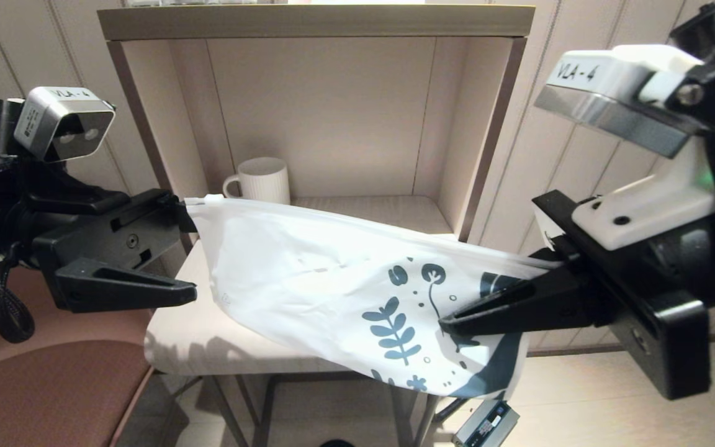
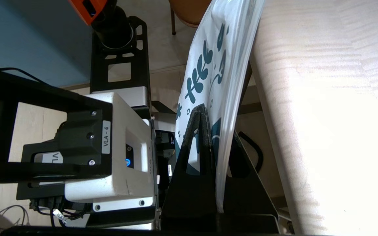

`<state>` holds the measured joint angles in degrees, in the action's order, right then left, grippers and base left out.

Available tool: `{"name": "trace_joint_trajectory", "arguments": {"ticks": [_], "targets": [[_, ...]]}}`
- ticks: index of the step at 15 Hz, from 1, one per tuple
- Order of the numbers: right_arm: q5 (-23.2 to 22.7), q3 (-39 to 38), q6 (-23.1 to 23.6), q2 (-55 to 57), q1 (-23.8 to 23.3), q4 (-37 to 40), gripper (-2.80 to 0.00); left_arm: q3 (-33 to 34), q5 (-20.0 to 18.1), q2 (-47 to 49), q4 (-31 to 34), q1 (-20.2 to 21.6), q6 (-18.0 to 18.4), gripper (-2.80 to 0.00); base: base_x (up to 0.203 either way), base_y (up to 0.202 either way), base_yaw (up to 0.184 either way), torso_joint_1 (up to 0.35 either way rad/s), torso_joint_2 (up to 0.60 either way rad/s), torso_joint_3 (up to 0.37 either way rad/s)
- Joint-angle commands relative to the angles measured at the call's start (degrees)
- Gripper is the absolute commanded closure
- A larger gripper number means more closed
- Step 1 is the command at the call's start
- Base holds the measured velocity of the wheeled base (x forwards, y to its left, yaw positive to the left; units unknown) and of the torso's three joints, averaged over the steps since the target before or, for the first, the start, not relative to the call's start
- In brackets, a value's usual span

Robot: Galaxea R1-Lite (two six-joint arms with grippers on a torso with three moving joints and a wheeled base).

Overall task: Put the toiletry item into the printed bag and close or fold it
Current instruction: Hand it to the other hand

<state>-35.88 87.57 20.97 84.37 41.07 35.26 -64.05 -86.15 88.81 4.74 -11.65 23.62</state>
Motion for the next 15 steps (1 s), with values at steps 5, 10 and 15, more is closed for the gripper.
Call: {"name": "trace_joint_trajectory", "arguments": {"ticks": [5, 10, 15], "targets": [[-0.33, 3.92, 0.13, 4.71, 0.24, 0.61, 0.0, 0.34, 1.12, 1.52, -1.84, -4.96, 3.1, -2.8, 0.0, 0.0, 0.0, 0.0, 0.0, 0.0], [-0.42, 3.3, 0.13, 4.84, 0.59, 0.43, 0.0, -2.34, 4.14, 0.23, -2.02, -2.64, 3.27, -2.8, 0.0, 0.0, 0.0, 0.0, 0.0, 0.0], [-0.42, 3.92, 0.04, 4.84, 0.59, 0.43, 0.0, -0.83, 4.23, -0.22, -2.02, -2.59, 3.35, -2.8, 0.0, 0.0, 0.0, 0.0, 0.0, 0.0]]}}
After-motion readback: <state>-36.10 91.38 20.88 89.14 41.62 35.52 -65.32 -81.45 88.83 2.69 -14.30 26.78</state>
